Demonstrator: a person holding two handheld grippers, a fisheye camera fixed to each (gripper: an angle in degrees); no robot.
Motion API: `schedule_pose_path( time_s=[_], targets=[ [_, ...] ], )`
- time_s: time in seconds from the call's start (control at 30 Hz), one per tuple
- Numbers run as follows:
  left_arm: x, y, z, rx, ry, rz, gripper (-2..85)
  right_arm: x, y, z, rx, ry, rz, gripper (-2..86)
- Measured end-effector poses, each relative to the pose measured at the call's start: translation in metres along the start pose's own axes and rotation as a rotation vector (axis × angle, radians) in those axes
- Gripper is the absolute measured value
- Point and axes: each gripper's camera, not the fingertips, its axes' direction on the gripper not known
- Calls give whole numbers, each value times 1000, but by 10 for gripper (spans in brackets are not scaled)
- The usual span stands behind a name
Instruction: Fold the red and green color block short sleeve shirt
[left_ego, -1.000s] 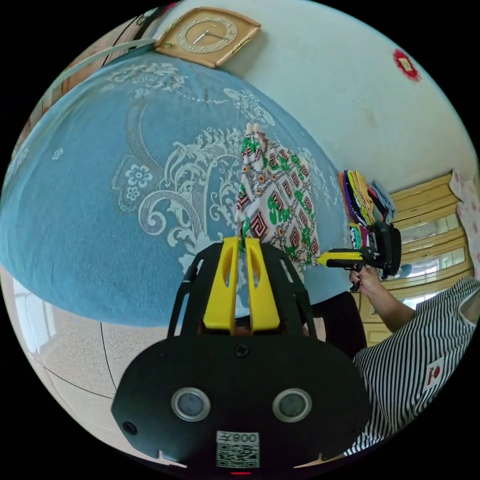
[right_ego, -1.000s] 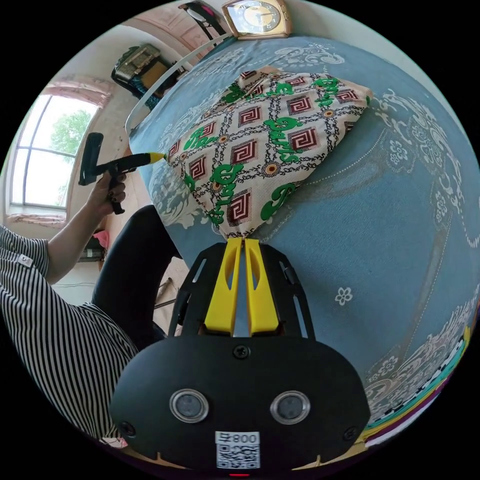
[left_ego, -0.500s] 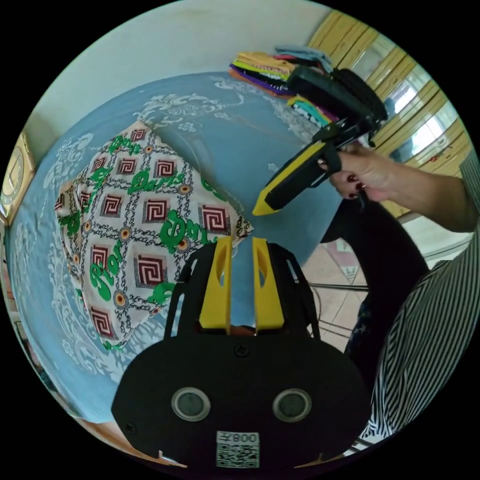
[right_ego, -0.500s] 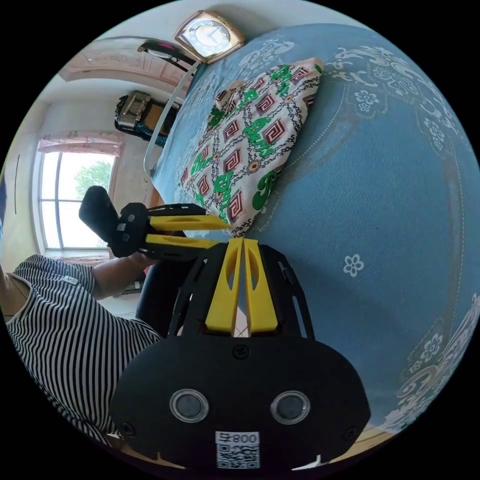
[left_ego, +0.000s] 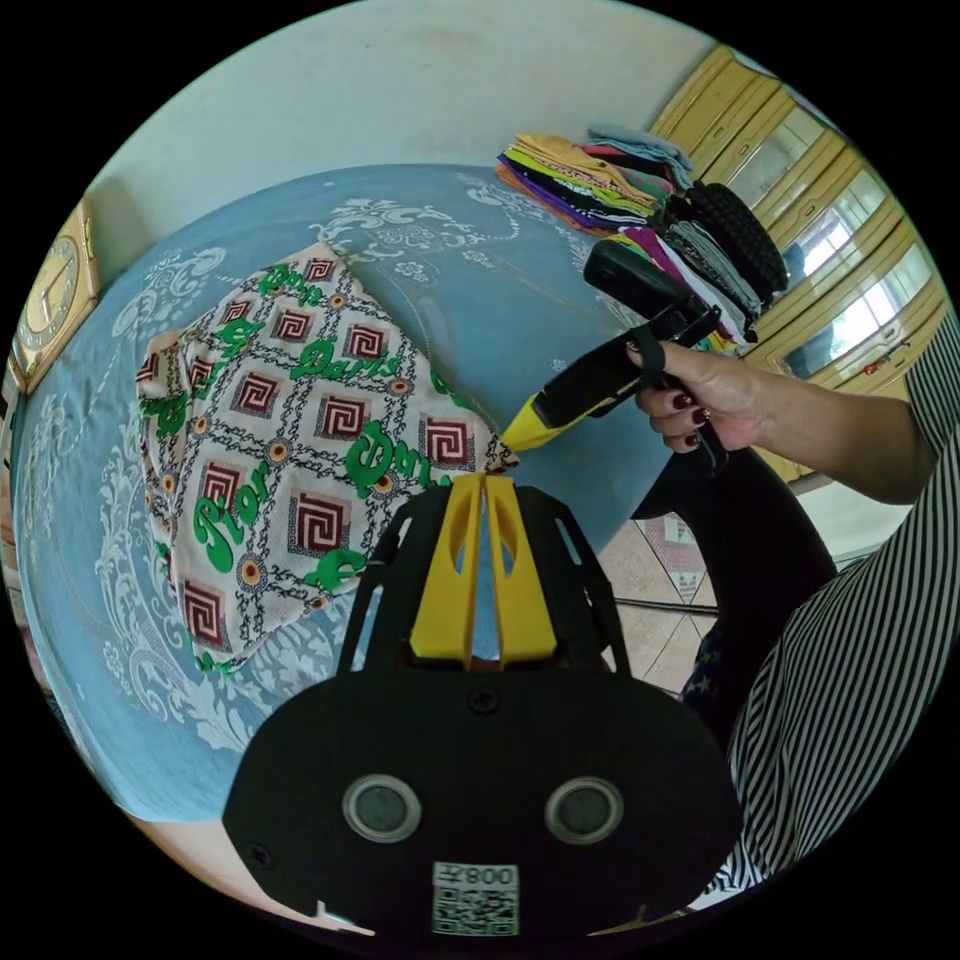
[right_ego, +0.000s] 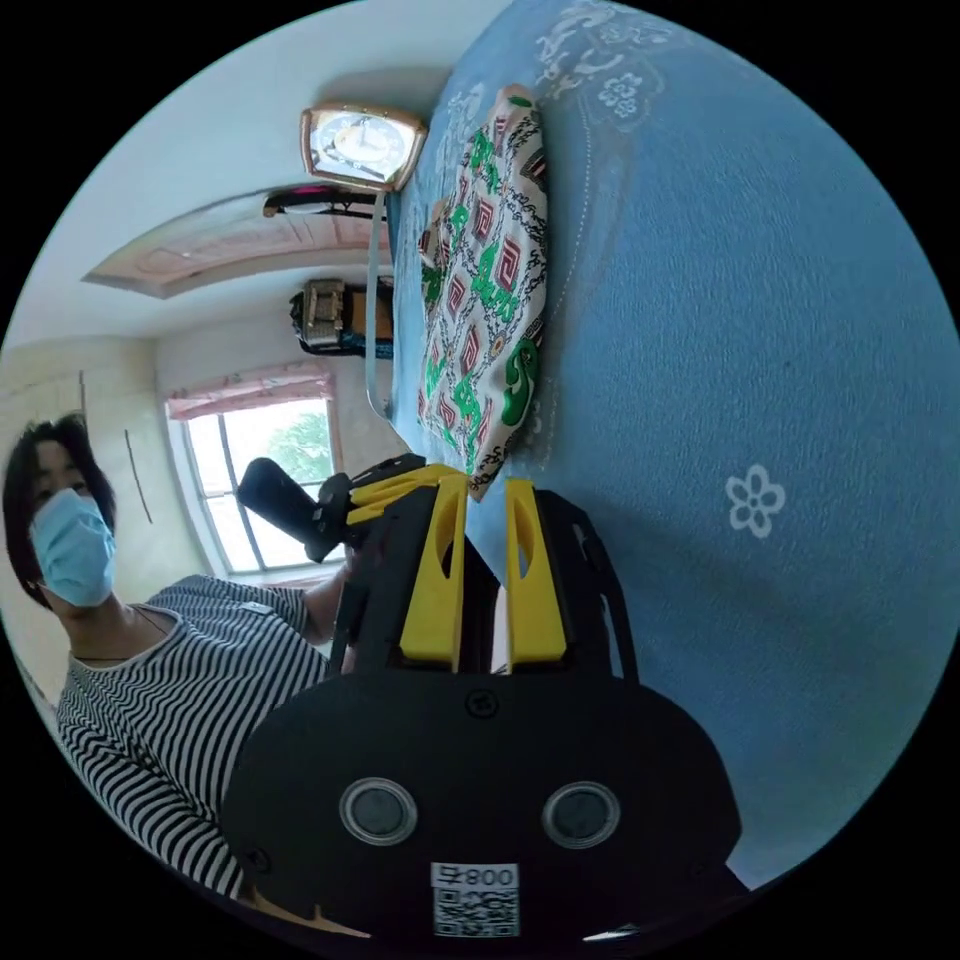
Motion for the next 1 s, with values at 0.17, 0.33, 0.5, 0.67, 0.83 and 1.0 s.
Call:
schedule_pose_path(
  time_s=[0.17, 0.33, 0.5, 0.67, 0.83, 1.0],
  targets=[
    [-6, 15, -5, 18, 1, 6, 3, 33, -12, 29, 11, -69, 59, 71],
    [-25, 33, -13, 42, 26, -22, 3, 53, -28, 65, -4, -89, 77, 40],
    [-70, 70, -36, 82, 127, -149, 5, 68, -34, 86, 28, -131, 71, 17],
    [-145, 137, -62, 189, 303, -426, 19, 71, -40, 96, 68, -200, 14, 10],
    [-218, 216, -55, 408, 695, -785, 53, 67, -50, 110, 74, -219, -49, 8],
    [-258, 268, -47, 528, 828, -1005, 79, 71, -59, 122, 77, -218, -90, 8]
  ],
)
